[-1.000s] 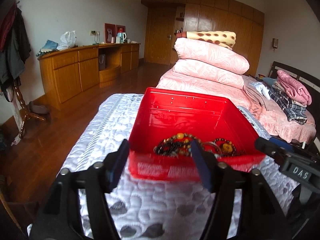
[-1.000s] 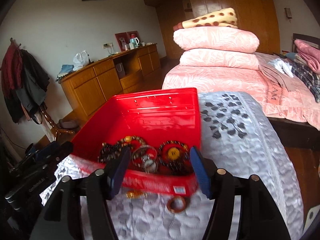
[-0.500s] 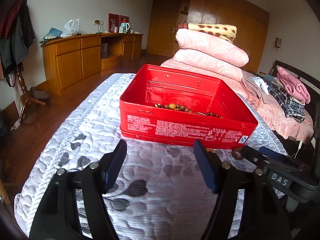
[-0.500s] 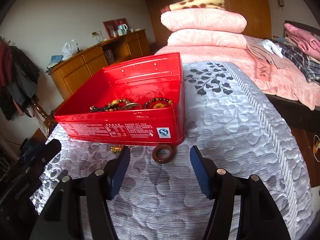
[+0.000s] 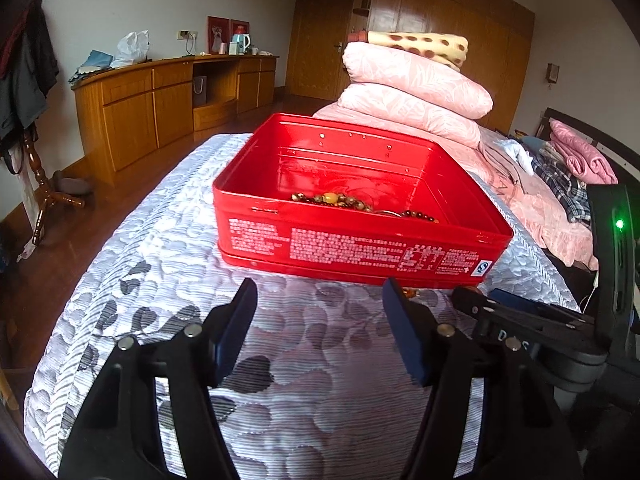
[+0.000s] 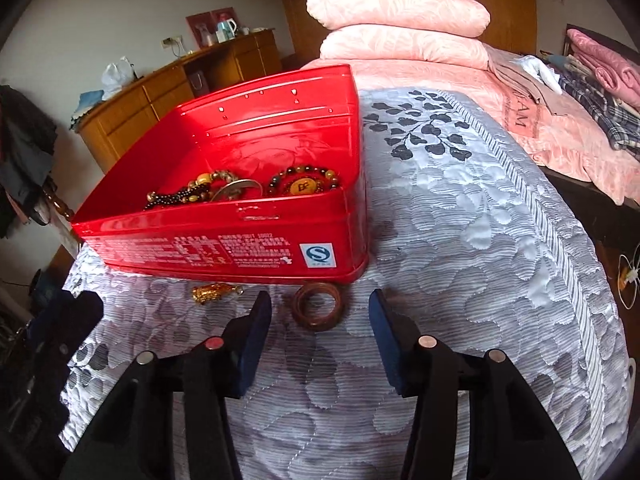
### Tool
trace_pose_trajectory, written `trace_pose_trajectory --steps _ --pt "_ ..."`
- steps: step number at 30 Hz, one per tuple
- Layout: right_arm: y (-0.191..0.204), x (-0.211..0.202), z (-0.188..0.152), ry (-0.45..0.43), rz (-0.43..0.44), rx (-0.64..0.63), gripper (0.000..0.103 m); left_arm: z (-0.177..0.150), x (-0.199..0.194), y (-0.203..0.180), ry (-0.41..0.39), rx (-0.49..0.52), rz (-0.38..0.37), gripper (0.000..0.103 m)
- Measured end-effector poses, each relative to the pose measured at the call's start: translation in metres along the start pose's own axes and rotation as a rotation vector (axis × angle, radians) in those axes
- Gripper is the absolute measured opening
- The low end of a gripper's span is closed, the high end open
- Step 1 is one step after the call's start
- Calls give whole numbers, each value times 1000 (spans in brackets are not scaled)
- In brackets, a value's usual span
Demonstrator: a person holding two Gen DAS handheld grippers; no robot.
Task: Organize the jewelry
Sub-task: 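Lower the right tool to the wooden ring while the left approaches the gold charm, then grasp the wooden ring with the right tool while the left grasps the gold charm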
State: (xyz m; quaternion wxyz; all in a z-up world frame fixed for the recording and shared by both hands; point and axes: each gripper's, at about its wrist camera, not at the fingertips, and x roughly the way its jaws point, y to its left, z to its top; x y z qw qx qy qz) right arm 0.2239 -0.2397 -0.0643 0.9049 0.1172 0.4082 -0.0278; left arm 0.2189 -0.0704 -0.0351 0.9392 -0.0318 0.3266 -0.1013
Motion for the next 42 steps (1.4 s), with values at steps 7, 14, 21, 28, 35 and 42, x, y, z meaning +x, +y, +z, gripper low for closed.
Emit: trace_pose_trajectory --steps 7,14,21,28,35,42 --pt "2 3 2 11 -8 -10 41 0 6 -4 27 10 -8 62" --pt "-6 -1 1 7 21 9 29 1 14 -11 55 17 -22 62" --pt "-19 -18 5 -41 30 20 29 0 26 -38 98 28 -66 57" --pt "-36 -21 7 -51 59 34 29 3 47 -58 154 35 -67 50" --pt "-40 -13 7 -32 87 34 29 3 70 -61 231 16 -73 35" --pt "-37 -10 7 -21 88 31 29 5 74 -60 236 17 -73 24"
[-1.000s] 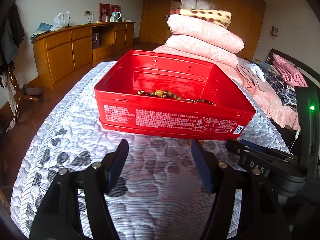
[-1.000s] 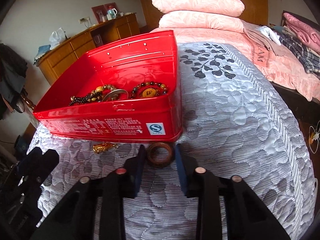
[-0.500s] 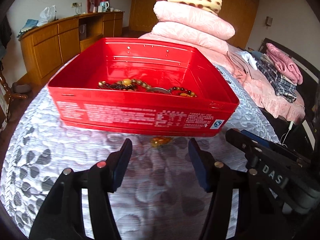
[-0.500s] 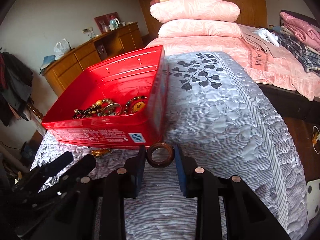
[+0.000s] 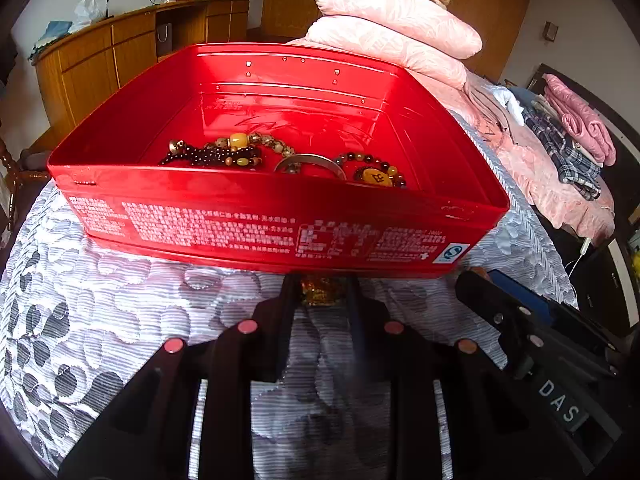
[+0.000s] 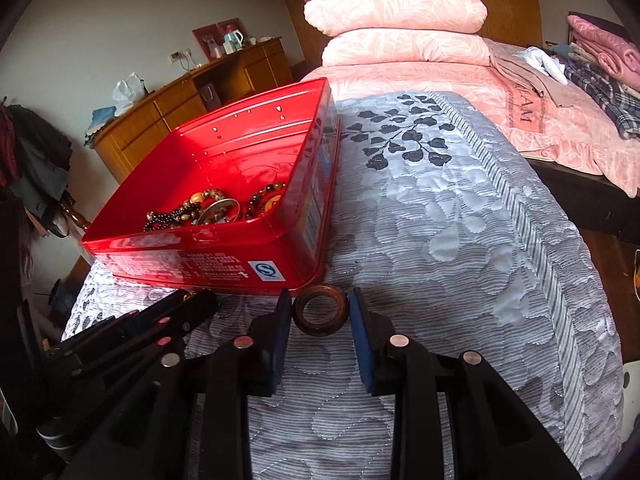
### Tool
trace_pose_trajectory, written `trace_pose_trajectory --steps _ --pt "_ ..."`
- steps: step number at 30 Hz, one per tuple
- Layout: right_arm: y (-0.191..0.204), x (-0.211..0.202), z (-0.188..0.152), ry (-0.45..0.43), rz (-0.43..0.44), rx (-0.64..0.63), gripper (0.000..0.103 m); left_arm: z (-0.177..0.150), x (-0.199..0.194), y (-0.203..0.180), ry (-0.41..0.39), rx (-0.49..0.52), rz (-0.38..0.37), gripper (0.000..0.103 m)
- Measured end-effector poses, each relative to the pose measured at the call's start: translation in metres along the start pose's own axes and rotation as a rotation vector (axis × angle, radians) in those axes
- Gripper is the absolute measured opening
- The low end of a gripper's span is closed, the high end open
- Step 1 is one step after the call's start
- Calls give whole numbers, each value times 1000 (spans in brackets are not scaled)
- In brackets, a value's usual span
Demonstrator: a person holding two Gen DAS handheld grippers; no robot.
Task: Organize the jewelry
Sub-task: 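Grasp the wooden ring with the right tool while the left grasps the gold charm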
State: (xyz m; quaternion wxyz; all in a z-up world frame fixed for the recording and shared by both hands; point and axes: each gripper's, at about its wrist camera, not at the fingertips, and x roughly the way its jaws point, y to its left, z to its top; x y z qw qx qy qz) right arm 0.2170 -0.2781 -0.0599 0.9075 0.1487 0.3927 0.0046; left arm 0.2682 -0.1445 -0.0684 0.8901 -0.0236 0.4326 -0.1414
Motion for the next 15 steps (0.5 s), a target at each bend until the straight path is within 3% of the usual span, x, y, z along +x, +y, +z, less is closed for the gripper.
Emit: trace_pose_trajectory --steps 15 --pt "31 -12 -2 -37 13 -60 29 -15 -52 33 -112 -5 14 23"
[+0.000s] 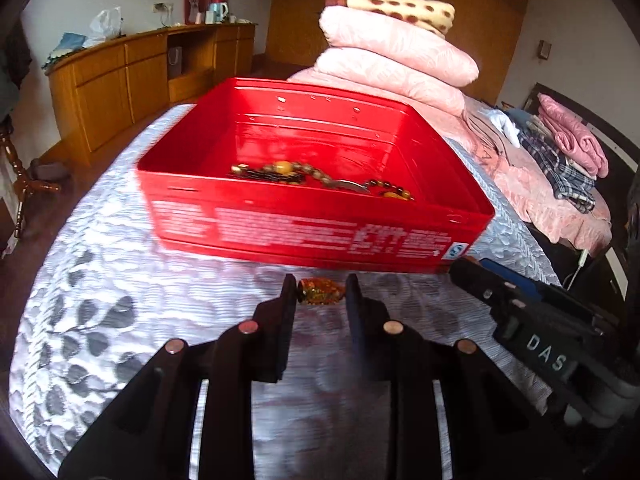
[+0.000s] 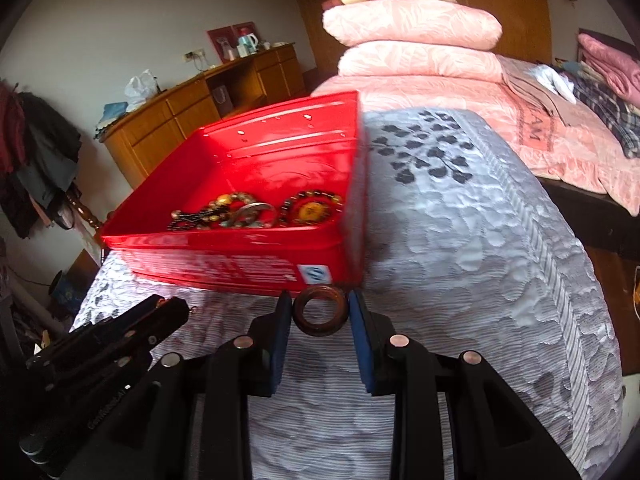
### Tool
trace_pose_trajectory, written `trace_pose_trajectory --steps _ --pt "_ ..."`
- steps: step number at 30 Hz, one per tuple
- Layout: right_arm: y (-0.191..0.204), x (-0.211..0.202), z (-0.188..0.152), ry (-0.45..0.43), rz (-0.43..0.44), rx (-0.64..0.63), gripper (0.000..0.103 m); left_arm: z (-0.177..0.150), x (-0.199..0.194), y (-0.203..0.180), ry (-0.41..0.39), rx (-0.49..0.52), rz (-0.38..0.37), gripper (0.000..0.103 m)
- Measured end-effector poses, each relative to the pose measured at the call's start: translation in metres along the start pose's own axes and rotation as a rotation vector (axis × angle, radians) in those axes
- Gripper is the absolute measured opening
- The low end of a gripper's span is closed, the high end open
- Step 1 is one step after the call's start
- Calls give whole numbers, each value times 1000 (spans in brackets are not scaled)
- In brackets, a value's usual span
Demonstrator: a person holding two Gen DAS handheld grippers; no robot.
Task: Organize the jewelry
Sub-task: 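Grasp the wooden ring with the right tool while the left grasps the gold charm, then carry the ring and charm into the red tin and open both tools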
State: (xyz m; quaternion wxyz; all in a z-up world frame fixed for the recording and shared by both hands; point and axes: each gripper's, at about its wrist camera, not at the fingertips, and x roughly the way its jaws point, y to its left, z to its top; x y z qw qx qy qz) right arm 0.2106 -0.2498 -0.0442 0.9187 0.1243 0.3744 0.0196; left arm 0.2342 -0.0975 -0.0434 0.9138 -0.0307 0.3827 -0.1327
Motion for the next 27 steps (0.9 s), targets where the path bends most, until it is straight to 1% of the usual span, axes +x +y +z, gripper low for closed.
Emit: trace_pose_trajectory --steps 3,6,12,16,21,27 --pt "10 -6 2 -19 3 -18 29 1 -13 9 -35 -9 15 23" --pt "20 -14 5 -48 6 -36 29 5 -30 18 -88 -15 27 23" --pt "38 -29 15 -111 -1 -73 29 17 -55 23 -188 -11 43 23" --pt "47 -33 24 -140 1 -88 29 28 -61 26 -221 -12 41 23" --pt "56 -33 39 -172 -2 -101 29 40 -63 29 -244 -10 34 23" --pt "59 -32 51 -195 -9 -106 29 57 -56 28 -268 0 37 23"
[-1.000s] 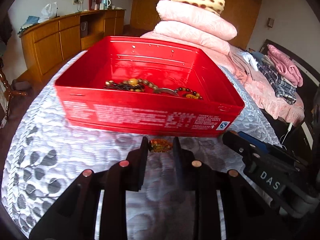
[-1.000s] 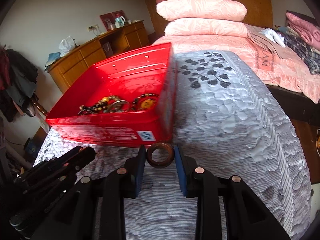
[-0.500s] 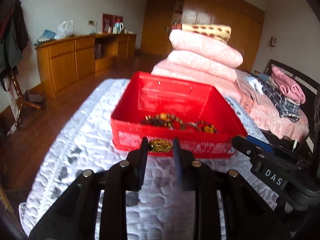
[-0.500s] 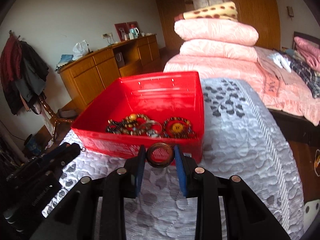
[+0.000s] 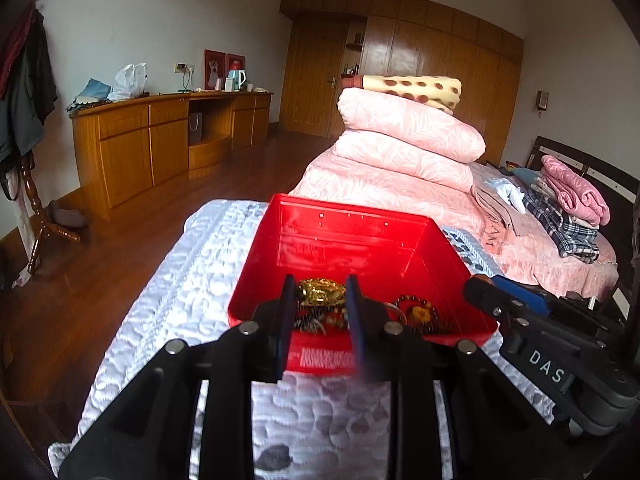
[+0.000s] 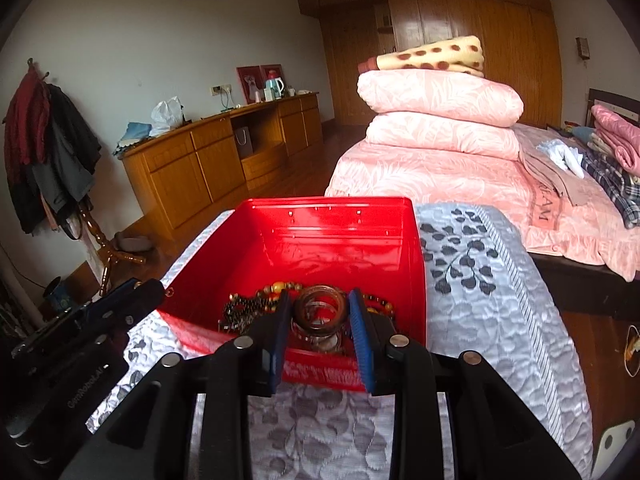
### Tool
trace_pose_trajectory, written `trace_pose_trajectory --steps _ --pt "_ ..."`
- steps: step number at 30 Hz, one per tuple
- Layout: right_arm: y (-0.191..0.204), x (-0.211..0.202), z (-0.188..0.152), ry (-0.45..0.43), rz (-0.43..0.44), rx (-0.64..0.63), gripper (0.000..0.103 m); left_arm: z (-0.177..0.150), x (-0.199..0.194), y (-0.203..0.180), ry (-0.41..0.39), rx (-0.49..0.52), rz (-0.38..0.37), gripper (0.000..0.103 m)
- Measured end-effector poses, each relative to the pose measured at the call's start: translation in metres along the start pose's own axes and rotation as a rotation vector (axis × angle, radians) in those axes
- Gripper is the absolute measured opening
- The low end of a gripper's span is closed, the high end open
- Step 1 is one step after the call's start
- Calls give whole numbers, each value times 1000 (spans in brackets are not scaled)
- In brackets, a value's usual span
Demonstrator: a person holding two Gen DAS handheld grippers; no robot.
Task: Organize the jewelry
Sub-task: 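Carry the ring and charm into the red tin and open both tools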
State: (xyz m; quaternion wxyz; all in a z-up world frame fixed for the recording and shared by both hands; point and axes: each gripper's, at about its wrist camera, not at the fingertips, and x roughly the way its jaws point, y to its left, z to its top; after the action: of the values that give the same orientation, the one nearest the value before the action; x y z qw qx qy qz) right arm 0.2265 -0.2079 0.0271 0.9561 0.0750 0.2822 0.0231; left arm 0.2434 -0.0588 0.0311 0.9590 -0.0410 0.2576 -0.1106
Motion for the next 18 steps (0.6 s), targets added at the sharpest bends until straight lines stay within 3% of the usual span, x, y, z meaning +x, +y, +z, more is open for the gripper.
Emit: trace_pose_trajectory --steps 18 --pt "-14 33 27 -8 -51 7 29 30 43 3 -21 12 4 23"
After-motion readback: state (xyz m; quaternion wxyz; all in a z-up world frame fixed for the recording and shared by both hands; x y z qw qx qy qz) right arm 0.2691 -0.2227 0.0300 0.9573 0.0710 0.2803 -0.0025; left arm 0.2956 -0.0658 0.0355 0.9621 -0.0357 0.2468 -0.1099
